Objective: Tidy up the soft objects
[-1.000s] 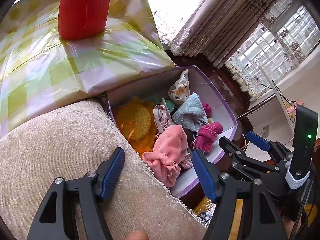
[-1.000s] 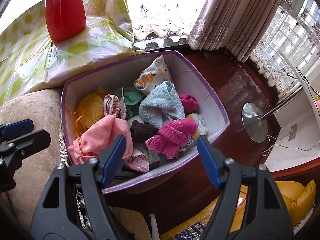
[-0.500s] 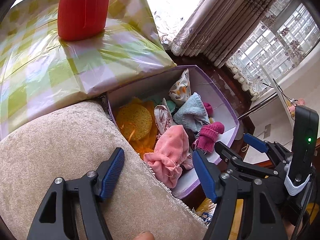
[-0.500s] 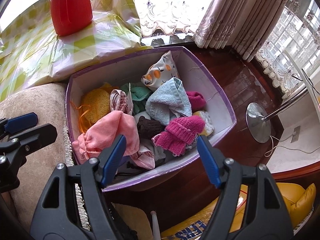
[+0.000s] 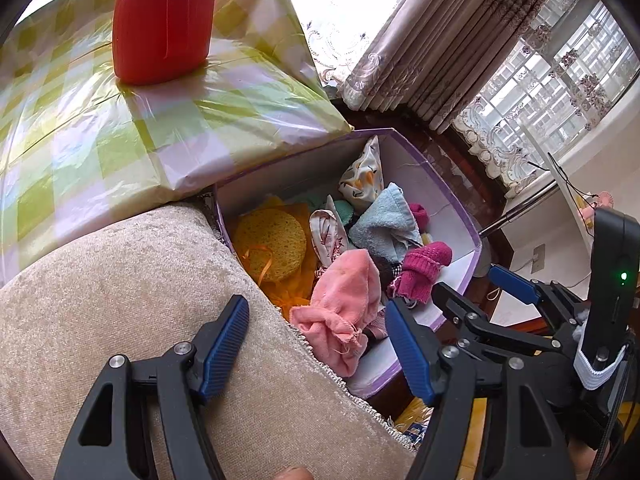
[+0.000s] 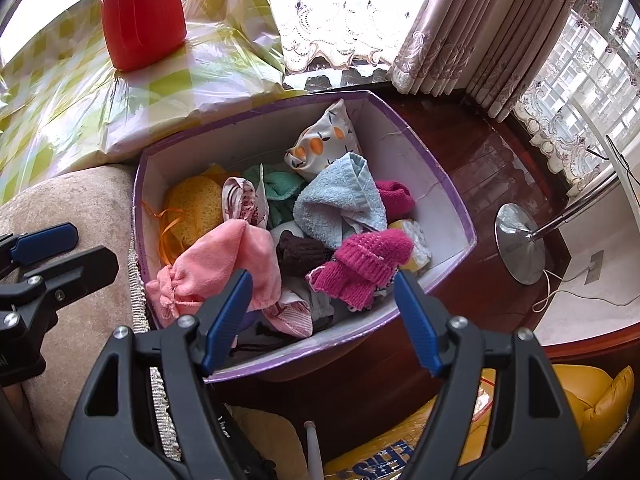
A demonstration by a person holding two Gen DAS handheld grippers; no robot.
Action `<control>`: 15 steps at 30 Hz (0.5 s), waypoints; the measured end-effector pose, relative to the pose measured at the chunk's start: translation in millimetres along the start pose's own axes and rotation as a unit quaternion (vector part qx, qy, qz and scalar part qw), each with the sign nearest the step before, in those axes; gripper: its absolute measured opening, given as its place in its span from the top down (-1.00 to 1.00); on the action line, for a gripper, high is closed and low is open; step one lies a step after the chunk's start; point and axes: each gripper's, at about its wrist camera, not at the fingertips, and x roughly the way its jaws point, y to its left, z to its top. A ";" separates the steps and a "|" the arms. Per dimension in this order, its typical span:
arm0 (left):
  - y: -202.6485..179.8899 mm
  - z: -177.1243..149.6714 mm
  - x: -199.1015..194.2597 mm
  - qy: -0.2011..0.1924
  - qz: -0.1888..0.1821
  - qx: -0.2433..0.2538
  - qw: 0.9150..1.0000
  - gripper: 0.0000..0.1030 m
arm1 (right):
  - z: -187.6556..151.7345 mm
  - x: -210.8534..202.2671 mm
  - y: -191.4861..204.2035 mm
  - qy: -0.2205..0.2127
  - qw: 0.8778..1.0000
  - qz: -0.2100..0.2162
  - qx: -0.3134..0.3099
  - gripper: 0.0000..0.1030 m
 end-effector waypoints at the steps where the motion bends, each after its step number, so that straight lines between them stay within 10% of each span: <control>1: -0.1 -0.1 -0.1 0.000 0.000 0.000 1.000 -0.38 | 0.1 -0.1 -0.3 0.000 1.000 0.000 0.000 -0.47; 15: -0.7 0.0 0.0 0.000 0.000 -0.001 1.000 -0.38 | 0.0 0.2 0.5 0.001 1.000 0.004 0.001 -0.47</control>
